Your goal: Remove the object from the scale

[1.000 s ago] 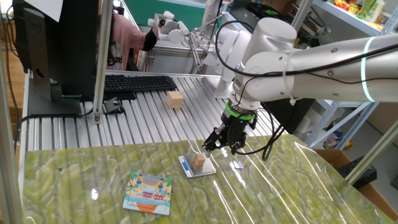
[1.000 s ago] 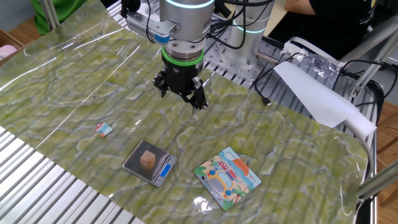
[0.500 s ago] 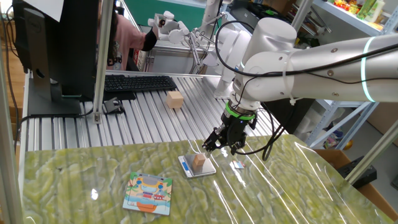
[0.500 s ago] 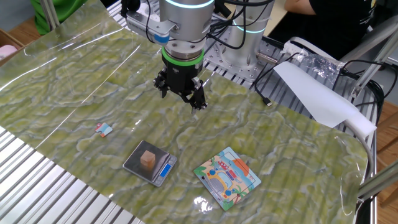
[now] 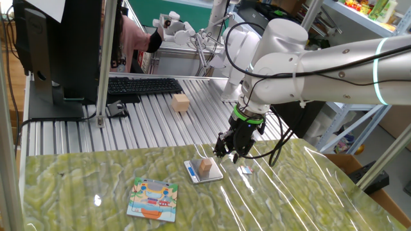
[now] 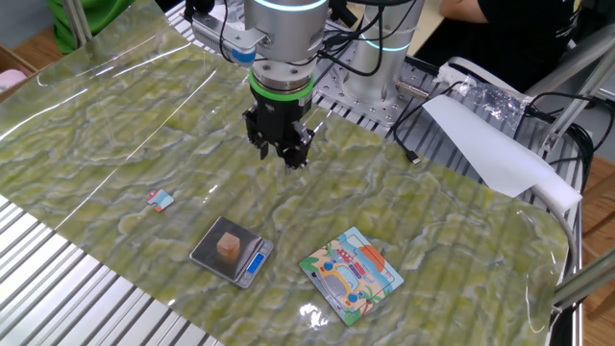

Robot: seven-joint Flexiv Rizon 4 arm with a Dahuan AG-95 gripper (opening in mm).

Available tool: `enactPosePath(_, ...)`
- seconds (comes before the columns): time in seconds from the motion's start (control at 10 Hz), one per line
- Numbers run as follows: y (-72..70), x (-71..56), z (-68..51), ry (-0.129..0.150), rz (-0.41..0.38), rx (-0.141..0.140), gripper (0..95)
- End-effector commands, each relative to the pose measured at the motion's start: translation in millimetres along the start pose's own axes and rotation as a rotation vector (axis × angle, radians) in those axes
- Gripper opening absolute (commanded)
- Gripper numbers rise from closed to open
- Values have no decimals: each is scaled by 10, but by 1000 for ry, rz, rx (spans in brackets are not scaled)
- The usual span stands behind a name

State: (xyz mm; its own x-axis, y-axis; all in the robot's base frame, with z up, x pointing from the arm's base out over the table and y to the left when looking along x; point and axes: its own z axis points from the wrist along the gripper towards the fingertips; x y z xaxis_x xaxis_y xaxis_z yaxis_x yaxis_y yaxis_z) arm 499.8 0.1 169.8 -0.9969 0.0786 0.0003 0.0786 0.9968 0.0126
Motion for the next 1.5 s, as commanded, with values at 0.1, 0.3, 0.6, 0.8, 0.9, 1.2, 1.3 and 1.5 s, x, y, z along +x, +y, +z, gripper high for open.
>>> enactPosePath(0.1,-1,-1,-1,0,2,0,0)
enactPosePath(0.3,-1,-1,-1,0,2,0,0)
enactPosePath(0.6,-1,-1,-1,-8,0,-1,0)
enactPosePath(0.8,-2,-8,-5,-22,-10,-2,0)
enactPosePath(0.9,-3,-18,-10,-24,-13,-2,0)
enactPosePath(1.2,-18,-110,-55,-26,-38,-1,0)
enactPosePath(1.3,-34,-181,-92,-24,-60,0,0)
enactPosePath(1.5,-46,-231,-117,-26,-67,0,0)
